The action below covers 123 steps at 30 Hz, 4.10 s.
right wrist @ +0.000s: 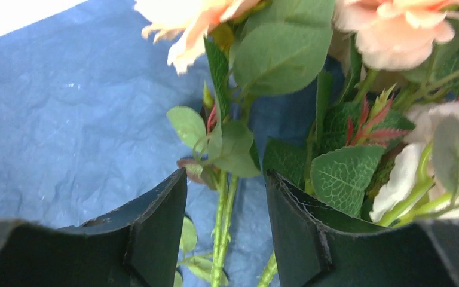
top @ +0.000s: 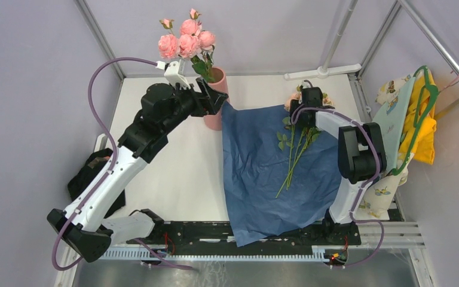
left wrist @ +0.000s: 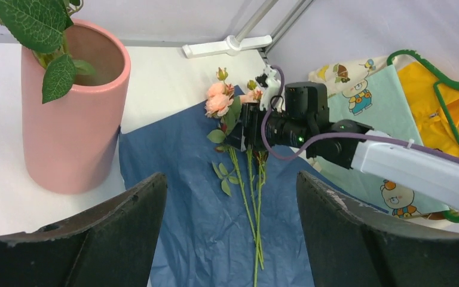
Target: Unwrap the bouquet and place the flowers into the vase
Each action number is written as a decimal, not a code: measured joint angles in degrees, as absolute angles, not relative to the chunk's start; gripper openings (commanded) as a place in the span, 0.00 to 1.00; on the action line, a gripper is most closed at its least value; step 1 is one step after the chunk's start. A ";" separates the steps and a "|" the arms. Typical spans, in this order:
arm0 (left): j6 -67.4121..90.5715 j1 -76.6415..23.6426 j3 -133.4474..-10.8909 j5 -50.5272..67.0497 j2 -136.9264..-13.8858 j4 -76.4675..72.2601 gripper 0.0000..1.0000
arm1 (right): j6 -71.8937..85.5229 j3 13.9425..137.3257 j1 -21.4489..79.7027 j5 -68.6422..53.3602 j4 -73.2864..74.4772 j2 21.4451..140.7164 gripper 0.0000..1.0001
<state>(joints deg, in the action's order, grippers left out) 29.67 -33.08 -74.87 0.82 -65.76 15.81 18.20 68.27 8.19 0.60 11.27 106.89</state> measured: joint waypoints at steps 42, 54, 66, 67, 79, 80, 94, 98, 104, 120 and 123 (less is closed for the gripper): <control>30.55 -33.08 -74.63 -2.92 -63.88 19.81 0.83 | 26.17 77.28 8.12 -22.52 2.59 111.44 0.00; 30.55 -33.08 -74.63 -3.40 -62.63 20.97 0.83 | 41.10 75.68 8.78 -36.29 -24.25 104.27 0.00; 30.52 -33.08 -74.65 -4.58 -60.49 21.17 0.83 | 44.62 95.13 16.01 -35.44 -45.89 101.78 0.00; 30.52 -33.08 -74.65 -4.67 -60.45 21.28 0.83 | 44.75 96.62 16.53 -35.05 -47.86 101.73 0.00; 30.48 -33.08 -74.67 -6.20 -58.08 23.22 0.83 | 45.78 112.29 17.63 -29.93 -57.04 104.99 0.00; 30.48 -33.08 -74.67 -6.31 -57.87 23.40 0.83 | 45.78 112.51 17.65 -29.39 -57.06 105.08 0.00; 30.37 -33.10 -75.11 -9.10 -53.28 24.43 0.83 | 47.00 121.12 20.47 -23.38 -56.69 116.49 0.00; 29.69 -33.10 -75.13 -9.82 -52.84 25.23 0.83 | 47.09 121.12 20.69 -22.20 -55.44 117.89 0.00; 29.61 -33.12 -75.13 -10.46 -52.34 25.69 0.83 | 47.05 119.07 20.91 -21.76 -56.75 117.93 0.00; 29.56 -33.12 -75.13 -10.66 -52.36 26.26 0.83 | 45.54 110.98 24.05 -27.70 -58.59 120.38 0.00; 29.56 -33.12 -75.13 -10.66 -52.36 26.28 0.83 | 43.88 109.47 24.77 -29.12 -58.08 120.84 0.00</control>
